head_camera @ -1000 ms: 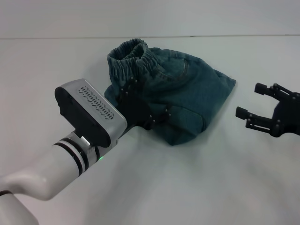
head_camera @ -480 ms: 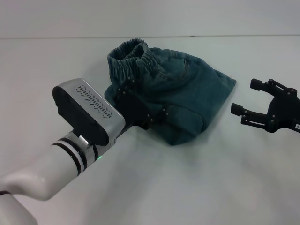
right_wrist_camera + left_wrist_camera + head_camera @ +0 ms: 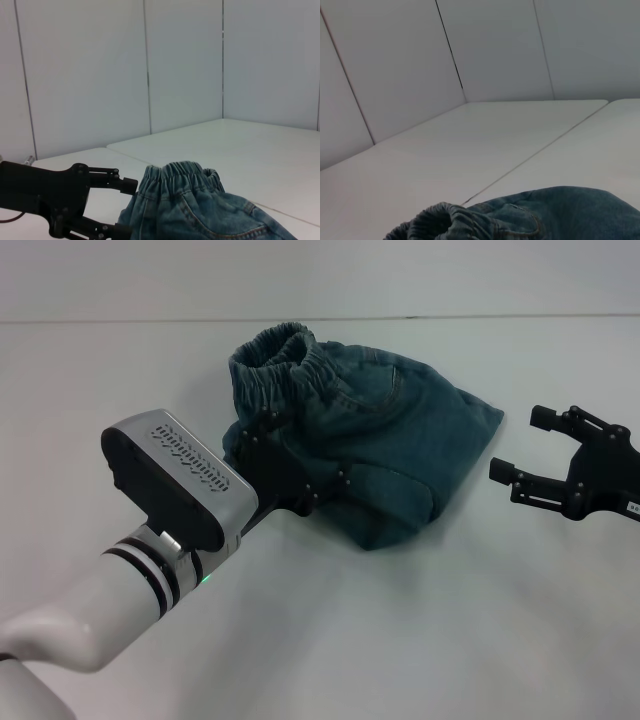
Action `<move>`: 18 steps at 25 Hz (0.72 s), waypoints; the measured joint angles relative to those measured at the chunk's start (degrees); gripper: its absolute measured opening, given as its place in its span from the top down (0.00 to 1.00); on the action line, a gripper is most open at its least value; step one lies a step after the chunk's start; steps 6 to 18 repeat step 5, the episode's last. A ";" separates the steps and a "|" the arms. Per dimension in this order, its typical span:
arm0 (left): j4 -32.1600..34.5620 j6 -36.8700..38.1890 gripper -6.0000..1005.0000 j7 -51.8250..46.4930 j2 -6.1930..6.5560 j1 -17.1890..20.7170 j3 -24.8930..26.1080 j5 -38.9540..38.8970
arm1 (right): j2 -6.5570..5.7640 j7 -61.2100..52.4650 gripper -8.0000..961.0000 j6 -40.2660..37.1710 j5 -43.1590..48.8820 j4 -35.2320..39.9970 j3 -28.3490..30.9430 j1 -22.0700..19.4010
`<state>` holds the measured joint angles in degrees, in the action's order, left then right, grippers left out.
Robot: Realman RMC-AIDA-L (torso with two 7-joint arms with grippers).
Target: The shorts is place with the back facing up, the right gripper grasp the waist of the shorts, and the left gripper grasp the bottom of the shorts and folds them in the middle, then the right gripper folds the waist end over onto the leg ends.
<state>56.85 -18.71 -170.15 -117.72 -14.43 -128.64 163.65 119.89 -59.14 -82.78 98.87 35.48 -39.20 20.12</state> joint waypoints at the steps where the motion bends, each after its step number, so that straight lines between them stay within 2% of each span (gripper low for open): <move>1: 0.01 0.00 0.09 0.00 -0.02 0.06 0.01 0.00 | 0.00 0.00 0.00 0.00 0.00 0.00 0.00 0.01; 18: 0.02 0.00 0.09 0.00 -0.10 0.17 -0.13 0.00 | -0.01 0.00 0.00 0.00 0.00 0.00 -0.13 0.08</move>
